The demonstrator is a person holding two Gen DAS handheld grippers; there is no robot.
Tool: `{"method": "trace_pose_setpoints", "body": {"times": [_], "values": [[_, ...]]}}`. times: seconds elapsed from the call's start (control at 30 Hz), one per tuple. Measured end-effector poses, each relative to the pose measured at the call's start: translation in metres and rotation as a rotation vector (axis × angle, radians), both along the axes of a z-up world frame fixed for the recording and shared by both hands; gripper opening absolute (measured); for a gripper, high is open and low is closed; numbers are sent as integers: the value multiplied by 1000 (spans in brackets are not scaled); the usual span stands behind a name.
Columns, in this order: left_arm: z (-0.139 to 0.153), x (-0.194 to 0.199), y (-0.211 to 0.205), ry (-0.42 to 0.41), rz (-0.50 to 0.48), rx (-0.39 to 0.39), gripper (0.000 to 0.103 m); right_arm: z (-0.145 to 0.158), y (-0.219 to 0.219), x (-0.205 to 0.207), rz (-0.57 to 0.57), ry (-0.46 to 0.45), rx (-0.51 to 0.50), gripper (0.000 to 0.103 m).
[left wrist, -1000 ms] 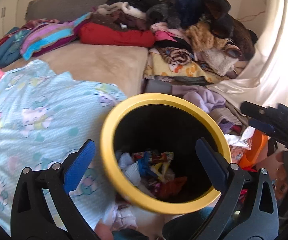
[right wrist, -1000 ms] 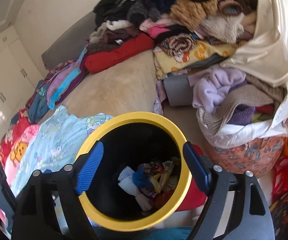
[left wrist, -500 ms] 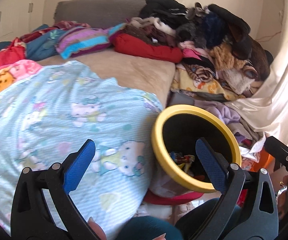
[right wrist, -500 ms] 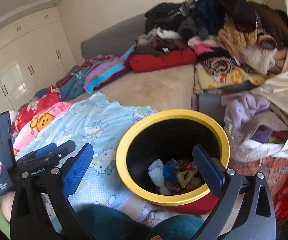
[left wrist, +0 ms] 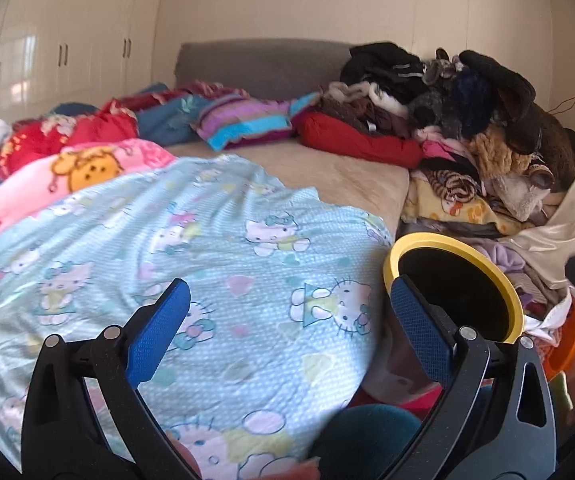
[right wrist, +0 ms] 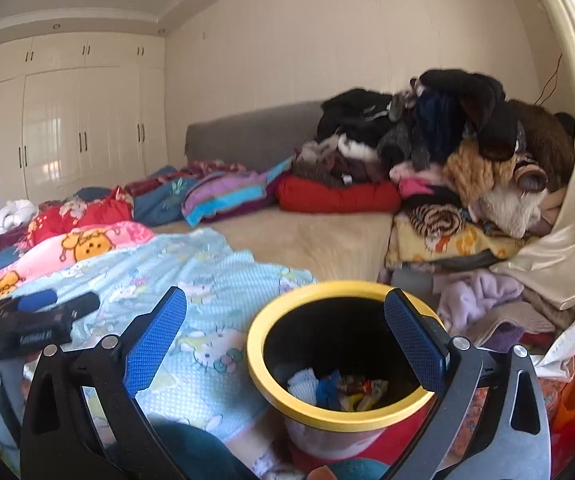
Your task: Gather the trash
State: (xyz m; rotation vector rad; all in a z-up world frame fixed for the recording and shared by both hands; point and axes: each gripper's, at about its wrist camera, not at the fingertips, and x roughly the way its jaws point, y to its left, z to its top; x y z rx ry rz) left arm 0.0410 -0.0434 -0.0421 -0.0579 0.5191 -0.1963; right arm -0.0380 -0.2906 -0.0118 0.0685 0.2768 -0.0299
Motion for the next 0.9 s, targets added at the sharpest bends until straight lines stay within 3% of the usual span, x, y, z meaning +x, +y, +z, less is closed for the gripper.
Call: {"method": "trace_pose_setpoints", "body": {"times": [0.1,0.23,0.9], "values": [[-1,-16,5,-43,14,12,92,-4,6,-4,-3,-24,-7,97],[-2,-26,7,-75,25,18,92,-15,11,-1,5,11,-11,97],[-6,-30,7,-80,32,6,92,-26,31,-2,32,33,-27,97]]}}
